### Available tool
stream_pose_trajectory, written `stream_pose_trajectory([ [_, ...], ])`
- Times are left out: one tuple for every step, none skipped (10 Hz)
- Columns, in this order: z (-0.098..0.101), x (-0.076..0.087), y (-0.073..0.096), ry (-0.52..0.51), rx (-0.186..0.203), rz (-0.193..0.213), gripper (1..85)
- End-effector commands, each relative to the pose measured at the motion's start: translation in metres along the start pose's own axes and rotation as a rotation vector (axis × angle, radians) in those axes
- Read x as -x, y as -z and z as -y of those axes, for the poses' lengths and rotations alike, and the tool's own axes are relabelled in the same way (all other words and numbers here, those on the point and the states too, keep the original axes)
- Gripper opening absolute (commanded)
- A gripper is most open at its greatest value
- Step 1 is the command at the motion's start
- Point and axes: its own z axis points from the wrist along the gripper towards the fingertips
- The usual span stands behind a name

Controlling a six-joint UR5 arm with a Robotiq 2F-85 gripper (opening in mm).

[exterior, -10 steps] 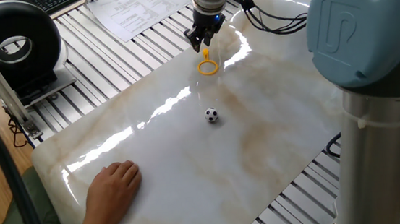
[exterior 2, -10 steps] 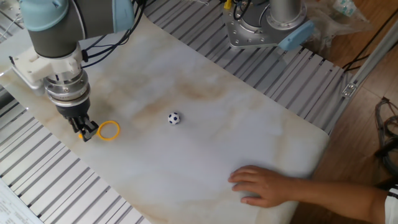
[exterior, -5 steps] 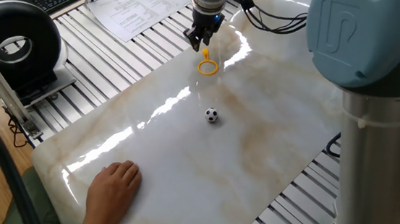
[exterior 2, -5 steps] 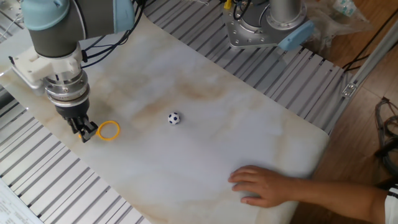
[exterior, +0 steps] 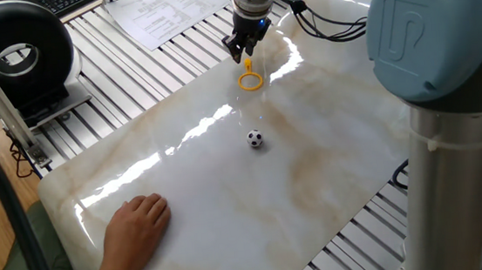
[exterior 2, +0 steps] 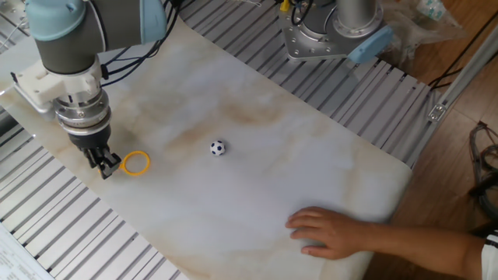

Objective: Attach the bubble ring to the ball

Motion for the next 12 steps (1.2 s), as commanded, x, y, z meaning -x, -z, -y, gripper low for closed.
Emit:
stream_pose_trajectory([
  [0.003,-0.005,0.002,-0.02,0.005,-0.012,40.0],
  [0.002,-0.007,0.003,-0.025,0.011,-0.016,40.0],
  [-0.001,-0.011,0.001,-0.029,0.014,-0.025,39.7],
  [-0.002,-0.011,-0.001,-0.032,0.018,-0.022,39.7],
  [-0.002,-0.01,-0.004,-0.03,0.018,-0.022,39.7],
  [-0.004,-0.012,-0.005,-0.035,0.025,-0.029,39.7],
  [-0.003,-0.015,-0.006,-0.03,0.024,-0.041,39.7],
  [-0.001,-0.018,-0.007,-0.028,0.02,-0.049,38.7],
  [0.001,-0.02,-0.008,-0.026,0.02,-0.055,38.3],
  [0.002,-0.021,-0.009,-0.026,0.02,-0.058,37.7],
  [0.002,-0.022,-0.01,-0.039,0.022,-0.061,35.0],
  [-0.001,-0.022,-0.009,-0.058,0.024,-0.063,30.0],
])
